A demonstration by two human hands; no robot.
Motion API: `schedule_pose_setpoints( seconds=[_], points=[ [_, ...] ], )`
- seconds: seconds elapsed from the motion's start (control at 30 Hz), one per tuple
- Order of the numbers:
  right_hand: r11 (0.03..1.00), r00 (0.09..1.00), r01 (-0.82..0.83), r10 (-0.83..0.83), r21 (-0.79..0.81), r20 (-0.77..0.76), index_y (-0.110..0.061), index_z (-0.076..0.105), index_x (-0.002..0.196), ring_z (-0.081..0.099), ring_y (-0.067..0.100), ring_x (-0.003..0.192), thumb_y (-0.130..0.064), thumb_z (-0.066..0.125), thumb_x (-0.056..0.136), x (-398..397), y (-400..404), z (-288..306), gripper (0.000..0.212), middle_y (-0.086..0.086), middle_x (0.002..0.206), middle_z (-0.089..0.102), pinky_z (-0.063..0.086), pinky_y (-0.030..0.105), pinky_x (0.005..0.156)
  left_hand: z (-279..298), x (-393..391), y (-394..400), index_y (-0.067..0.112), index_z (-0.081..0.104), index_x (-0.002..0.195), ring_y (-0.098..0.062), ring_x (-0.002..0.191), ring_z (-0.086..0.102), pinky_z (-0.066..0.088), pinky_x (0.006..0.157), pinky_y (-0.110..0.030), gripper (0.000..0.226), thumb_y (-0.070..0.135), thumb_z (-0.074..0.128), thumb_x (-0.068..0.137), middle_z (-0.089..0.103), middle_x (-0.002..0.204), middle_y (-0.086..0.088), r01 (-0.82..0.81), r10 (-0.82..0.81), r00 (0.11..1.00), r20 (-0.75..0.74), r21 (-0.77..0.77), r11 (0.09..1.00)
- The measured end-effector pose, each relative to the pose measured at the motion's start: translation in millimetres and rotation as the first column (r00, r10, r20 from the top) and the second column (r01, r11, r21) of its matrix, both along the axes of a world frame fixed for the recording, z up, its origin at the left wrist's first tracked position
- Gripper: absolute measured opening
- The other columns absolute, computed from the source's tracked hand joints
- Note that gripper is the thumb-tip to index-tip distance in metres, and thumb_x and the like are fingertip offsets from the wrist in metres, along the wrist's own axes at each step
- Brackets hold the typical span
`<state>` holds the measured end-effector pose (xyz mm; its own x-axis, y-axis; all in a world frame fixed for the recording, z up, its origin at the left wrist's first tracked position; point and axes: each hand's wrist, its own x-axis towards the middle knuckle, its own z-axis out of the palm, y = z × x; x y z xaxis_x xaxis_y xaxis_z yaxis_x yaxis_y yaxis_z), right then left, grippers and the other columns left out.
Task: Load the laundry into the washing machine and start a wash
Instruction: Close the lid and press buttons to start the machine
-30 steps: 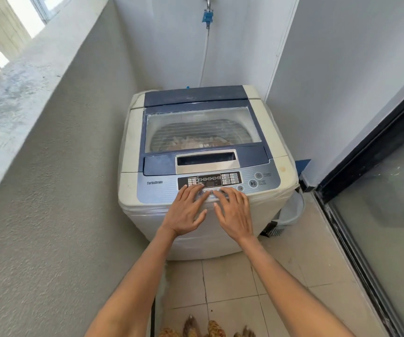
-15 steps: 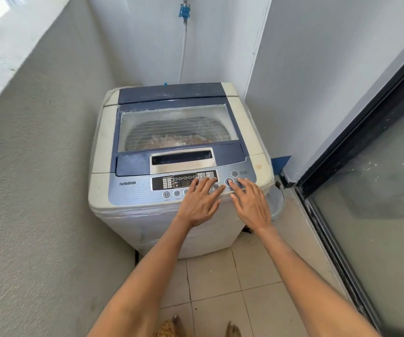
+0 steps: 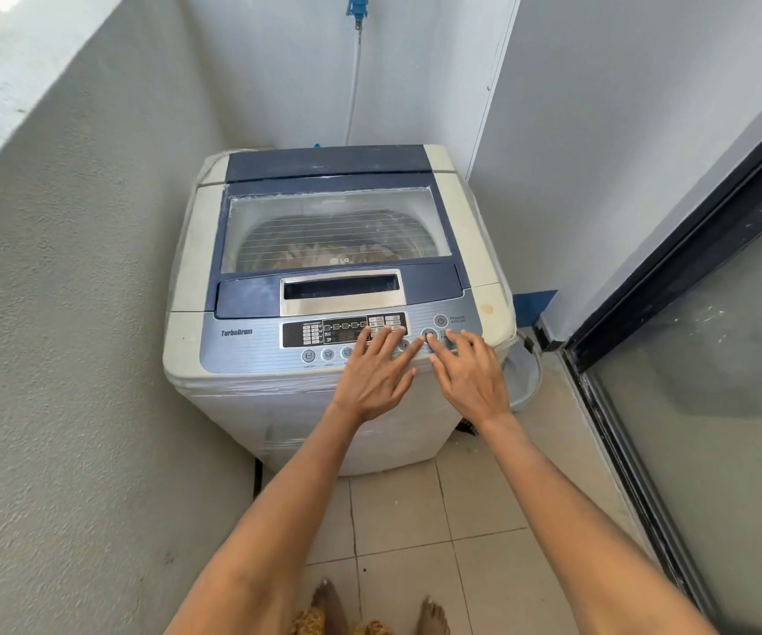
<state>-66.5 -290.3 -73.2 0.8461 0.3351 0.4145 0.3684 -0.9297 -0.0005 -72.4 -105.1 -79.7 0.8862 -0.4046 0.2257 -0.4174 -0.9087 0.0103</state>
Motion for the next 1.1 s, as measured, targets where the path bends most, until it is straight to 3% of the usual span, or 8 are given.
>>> schedule_pose_setpoints(
  seconds=[0.23, 0.4, 0.67, 0.93, 1.03, 1.1],
  points=[
    [0.989, 1.0, 0.01, -0.006, -0.148, 0.025, -0.02, 0.067, 0.108, 0.06, 0.021, 0.077, -0.033, 0.054, 0.092, 5.3, 6.7, 15.5, 0.025, 0.005, 0.091, 0.065, 0.053, 0.031, 0.055, -3.6, 2.4, -4.8, 0.022, 0.051, 0.135, -0.027, 0.117, 0.055, 0.041, 0.103, -0.048, 0.052, 0.046, 0.029, 0.094, 0.058, 0.126, -0.008, -0.028, 0.028, 0.999, 0.031, 0.017, 0.999],
    [0.983, 1.0, -0.026, 0.024, -0.181, -0.015, -0.017, 0.062, 0.12, 0.061, 0.021, 0.085, -0.031, 0.052, 0.093, -2.6, 4.0, 18.1, 0.032, 0.007, 0.099, 0.064, 0.055, 0.029, 0.061, 0.1, 1.2, -4.9, 0.022, 0.049, 0.137, -0.027, 0.118, 0.053, 0.04, 0.104, -0.048, 0.053, 0.046, 0.028, 0.095, 0.056, 0.127, -0.007, -0.022, 0.021, 0.999, 0.046, 0.015, 1.0],
    [0.984, 0.999, -0.054, 0.055, -0.169, -0.001, -0.018, 0.063, 0.12, 0.061, 0.02, 0.082, -0.031, 0.054, 0.091, -2.4, -0.8, 20.9, 0.033, 0.006, 0.096, 0.065, 0.055, 0.027, 0.056, 2.1, 1.0, -6.7, 0.021, 0.053, 0.133, -0.026, 0.111, 0.057, 0.044, 0.1, -0.045, 0.052, 0.046, 0.028, 0.094, 0.058, 0.121, -0.007, -0.013, 0.01, 0.993, 0.121, 0.026, 1.0],
    [1.0, 0.994, -0.013, 0.01, -0.025, -0.111, -0.021, 0.067, 0.111, 0.06, 0.025, 0.08, -0.029, 0.053, 0.092, 3.5, 6.0, 26.5, 0.025, 0.007, 0.09, 0.065, 0.052, 0.035, 0.059, 8.3, 1.2, -9.6, 0.021, 0.048, 0.135, -0.026, 0.107, 0.054, 0.041, 0.099, -0.043, 0.052, 0.045, 0.024, 0.096, 0.056, 0.119, -0.007, -0.02, 0.019, 0.997, 0.069, 0.002, 1.0],
    [0.974, 0.988, -0.008, 0.042, 0.225, -0.147, -0.02, 0.071, 0.1, 0.06, 0.024, 0.083, -0.025, 0.055, 0.092, 17.4, 16.6, 37.2, 0.019, 0.004, 0.087, 0.065, 0.046, 0.034, 0.069, 20.3, 7.3, -4.0, 0.021, 0.052, 0.133, -0.024, 0.102, 0.055, 0.036, 0.097, -0.036, 0.05, 0.041, 0.025, 0.097, 0.058, 0.114, -0.003, -0.031, 0.041, 0.998, 0.049, -0.184, 0.982],
    [0.9, 0.957, -0.006, 0.132, 0.437, -0.259, -0.018, 0.071, 0.107, 0.058, 0.018, 0.092, -0.026, 0.05, 0.096, 28.5, 33.4, 46.7, 0.024, 0.002, 0.094, 0.065, 0.046, 0.032, 0.074, 29.7, 14.5, 7.7, 0.019, 0.055, 0.131, -0.022, 0.105, 0.054, 0.033, 0.097, -0.033, 0.048, 0.039, 0.027, 0.098, 0.059, 0.116, -0.002, -0.08, 0.096, 0.995, 0.02, -0.396, 0.915]
  ],
)
